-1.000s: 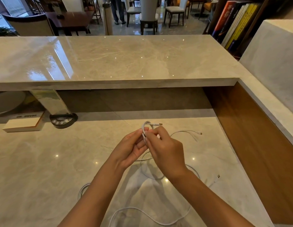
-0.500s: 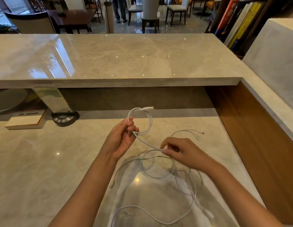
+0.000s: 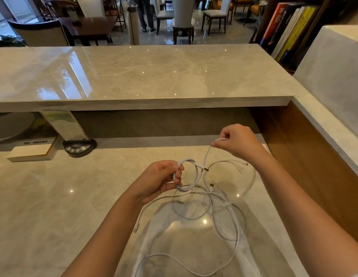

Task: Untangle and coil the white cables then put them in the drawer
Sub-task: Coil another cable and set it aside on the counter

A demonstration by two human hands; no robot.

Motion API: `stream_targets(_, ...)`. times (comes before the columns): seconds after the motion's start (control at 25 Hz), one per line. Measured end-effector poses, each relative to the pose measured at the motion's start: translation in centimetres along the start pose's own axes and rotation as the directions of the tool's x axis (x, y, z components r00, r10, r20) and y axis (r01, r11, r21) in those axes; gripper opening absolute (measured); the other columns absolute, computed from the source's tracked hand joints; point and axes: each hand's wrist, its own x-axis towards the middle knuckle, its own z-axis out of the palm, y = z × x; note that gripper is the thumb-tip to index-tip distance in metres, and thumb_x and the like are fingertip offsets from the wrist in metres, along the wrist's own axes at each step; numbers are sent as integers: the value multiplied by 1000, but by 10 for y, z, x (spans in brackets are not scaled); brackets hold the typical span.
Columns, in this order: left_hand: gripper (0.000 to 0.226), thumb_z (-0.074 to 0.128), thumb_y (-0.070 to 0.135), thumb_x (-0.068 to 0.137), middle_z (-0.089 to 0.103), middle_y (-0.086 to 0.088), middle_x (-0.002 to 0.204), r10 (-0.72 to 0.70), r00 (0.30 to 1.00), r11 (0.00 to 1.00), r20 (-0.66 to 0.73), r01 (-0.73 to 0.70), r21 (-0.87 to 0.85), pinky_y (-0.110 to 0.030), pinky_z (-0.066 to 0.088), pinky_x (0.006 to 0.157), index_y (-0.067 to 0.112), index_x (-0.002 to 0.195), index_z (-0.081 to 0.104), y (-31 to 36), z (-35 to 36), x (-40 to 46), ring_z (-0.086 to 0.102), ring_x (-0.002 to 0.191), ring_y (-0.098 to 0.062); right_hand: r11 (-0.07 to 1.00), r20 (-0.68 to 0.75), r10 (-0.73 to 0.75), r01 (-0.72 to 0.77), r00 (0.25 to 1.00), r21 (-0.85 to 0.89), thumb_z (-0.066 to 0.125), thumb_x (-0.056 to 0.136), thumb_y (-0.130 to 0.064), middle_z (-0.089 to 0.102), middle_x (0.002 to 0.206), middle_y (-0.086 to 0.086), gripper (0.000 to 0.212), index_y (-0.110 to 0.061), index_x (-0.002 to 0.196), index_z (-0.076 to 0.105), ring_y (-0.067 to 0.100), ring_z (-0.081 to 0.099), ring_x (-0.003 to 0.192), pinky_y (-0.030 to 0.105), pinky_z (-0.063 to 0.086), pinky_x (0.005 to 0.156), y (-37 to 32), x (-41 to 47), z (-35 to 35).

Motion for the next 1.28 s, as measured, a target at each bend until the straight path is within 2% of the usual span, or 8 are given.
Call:
stream_targets(0.2,20,44,6,95,59,-4,64,30,989,998,-142,-22,61,-28,56,67,3,87,62,-9,6,4,58,56,-12,977,12,-178,175,984,117,45,94,-18,64,76,2,27,-3,89,68,15,52,65,28,36,56,-48,-23,16)
stream_targets(0.36,20,47,10,94,66,-8,78,16,983,995,-181,-34,-94,-28,57,69,2,97,64,-14,5,6,65,70,-14,931,0,-355,353,935,92,44,94,-14,64,98,8,27,-11,109,67,19,56,86,30,40,73,-50,-45,41)
stream_targets(0.68,25,42,7,95,73,-15,89,-35,992,855,-118,-31,-518,-30,58,76,2,94,67,-9,14,2,72,84,-20,878,-347,-451,478,822,-7,67,82,-19,58,87,6,22,-15,104,68,12,51,54,19,44,42,-35,-73,86)
stream_targets(0.84,24,43,9,95,75,-10,82,-62,984,792,-169,-55,-609,-32,56,77,3,93,66,-8,14,5,72,79,-16,876,-286,-479,473,830,-96,62,85,-18,58,87,6,36,-18,121,60,9,46,56,18,42,41,-32,-79,98)
stream_targets(0.96,32,43,8,95,73,-7,74,-61,980,786,-191,-71,-614,-30,59,72,3,82,72,-11,11,8,71,71,-13,885,-220,-457,465,861,-18,35,96,-38,55,93,4,38,-25,126,55,10,45,60,16,39,45,-29,-77,99)
stream_targets(1.04,29,43,8,95,68,-5,64,-57,972,768,-226,-103,-633,-28,60,67,3,83,69,-11,8,9,67,60,-10,843,-182,-533,538,826,-25,40,93,-26,54,97,4,37,-27,130,48,14,49,61,23,45,45,-19,-75,100)
stream_targets(1.2,21,41,11,96,59,-1,55,-23,960,751,-279,-168,-639,-26,58,66,4,90,60,-5,-6,10,60,50,-8,791,-255,-610,599,751,-128,52,90,-16,62,79,5,16,-11,98,64,21,59,67,33,51,54,21,-73,97)
stream_targets(1.28,21,41,11,96,58,0,57,-20,966,780,-257,-146,-609,-26,58,65,4,90,60,-4,-8,8,56,49,-7,805,-206,-581,518,788,-289,62,83,-14,61,77,5,5,-14,83,67,24,57,71,33,48,60,36,-66,88)
